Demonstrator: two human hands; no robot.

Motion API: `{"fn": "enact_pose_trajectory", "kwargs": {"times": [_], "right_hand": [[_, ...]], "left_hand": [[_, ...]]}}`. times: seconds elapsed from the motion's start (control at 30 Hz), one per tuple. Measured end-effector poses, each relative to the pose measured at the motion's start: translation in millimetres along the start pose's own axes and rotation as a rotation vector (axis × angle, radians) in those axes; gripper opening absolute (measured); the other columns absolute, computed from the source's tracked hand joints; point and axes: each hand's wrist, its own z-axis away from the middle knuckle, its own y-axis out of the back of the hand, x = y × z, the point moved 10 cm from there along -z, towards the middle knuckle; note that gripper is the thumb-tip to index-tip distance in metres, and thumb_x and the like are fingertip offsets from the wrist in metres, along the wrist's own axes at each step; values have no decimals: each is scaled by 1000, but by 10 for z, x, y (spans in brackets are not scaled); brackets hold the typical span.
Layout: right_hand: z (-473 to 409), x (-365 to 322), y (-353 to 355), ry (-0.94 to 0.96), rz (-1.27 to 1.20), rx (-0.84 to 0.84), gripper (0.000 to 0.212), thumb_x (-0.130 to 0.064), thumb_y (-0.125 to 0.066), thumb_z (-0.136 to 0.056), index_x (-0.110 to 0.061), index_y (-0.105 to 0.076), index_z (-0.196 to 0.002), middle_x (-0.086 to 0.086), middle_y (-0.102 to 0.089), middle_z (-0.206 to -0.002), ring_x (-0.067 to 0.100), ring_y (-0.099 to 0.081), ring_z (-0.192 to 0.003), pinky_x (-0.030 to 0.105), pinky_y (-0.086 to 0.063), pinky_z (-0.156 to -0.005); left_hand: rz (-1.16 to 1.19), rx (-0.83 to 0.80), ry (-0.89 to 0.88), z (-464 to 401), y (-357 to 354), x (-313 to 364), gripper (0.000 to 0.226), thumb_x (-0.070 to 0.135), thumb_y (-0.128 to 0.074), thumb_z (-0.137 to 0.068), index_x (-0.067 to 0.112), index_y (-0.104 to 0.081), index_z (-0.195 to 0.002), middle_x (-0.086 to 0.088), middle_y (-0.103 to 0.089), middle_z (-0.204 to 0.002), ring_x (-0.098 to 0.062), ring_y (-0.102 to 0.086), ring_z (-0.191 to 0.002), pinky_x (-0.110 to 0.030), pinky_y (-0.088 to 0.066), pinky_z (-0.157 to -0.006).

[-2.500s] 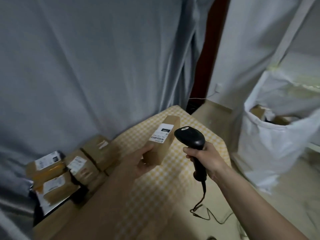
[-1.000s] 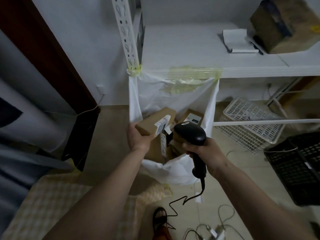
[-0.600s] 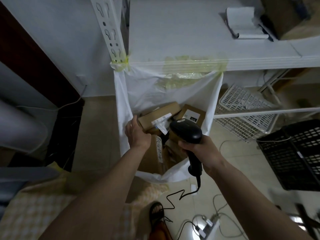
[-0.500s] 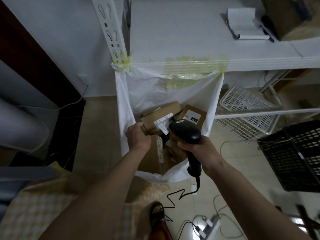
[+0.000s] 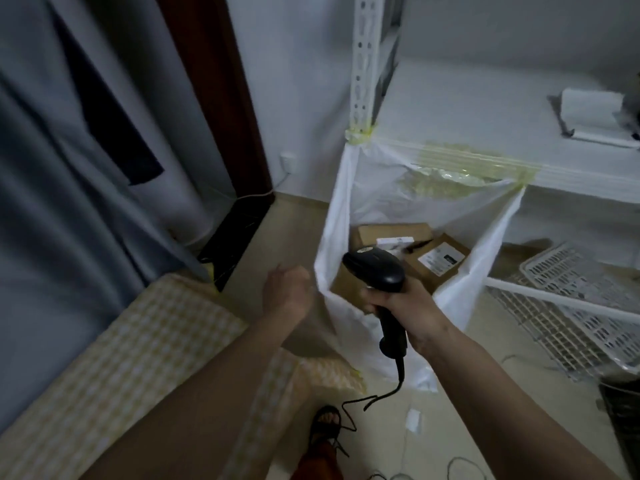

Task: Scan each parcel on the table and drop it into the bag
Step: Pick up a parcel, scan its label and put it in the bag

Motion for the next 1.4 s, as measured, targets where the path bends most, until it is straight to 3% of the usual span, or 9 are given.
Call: {"fn": "enact_pose_trajectory", "kwargs": {"times": [0.17,0.3,0.43,0.73,1.07,1.4], "right_hand": [[532,237,-651,12,118,-187,15,-7,-74,-79,-6,-67,-92,11,-63,-71,22,-61,-69,36,-48,-73],[963,385,-1305,37,184,-360,12,-7,-75,-78,-8,-65,-84,9,-62,-70,21,-59,-65,35,-46,-69],[1458,559,-2045,55,274,-567,19,-9,-75,-79,-6,-66,-95,8,-62,-70,23,-60,-71,36,-46,-70],[2686,1134,-3425,103,443,-901,25,-13,-77,-78,-2,-68,-99,11,-66,-77,25,-63,-77,38,-46,-75],[4245,2035,-4819,98,594,-1123,25,-12,-79,-75,-4,-69,-97,11,-69,-79,25,-63,-76,38,-46,-74],[5263,2866,-5796,37,646,-1126,25,-8,-77,-77,-1,-67,-98,13,-67,-84,27,-64,-80,38,-47,-77]], "left_hand": [[-85,-20,128,1059,223,-846,31,31,-42,-101,20,-56,-127,-1,-48,-136,-23,-45,-126,-33,-37,-104],[-109,-6,289,1965,390,-1517,32,40,-50,-96,28,-58,-124,-2,-50,-131,-23,-48,-120,-32,-39,-99],[-78,28,492,2927,576,-2171,33,39,-55,-93,28,-61,-124,-4,-53,-130,-25,-49,-121,-31,-41,-99],[35,102,879,4978,644,-3361,36,42,-55,-94,25,-61,-125,-4,-52,-132,-24,-50,-123,-33,-44,-98],[156,147,1174,7222,537,-4531,39,43,-55,-94,24,-58,-128,-4,-53,-134,-22,-51,-123,-33,-47,-97],[232,112,1220,8383,362,-5550,36,37,-54,-93,21,-59,-125,-7,-52,-127,-26,-49,-121,-35,-47,-96]]}}
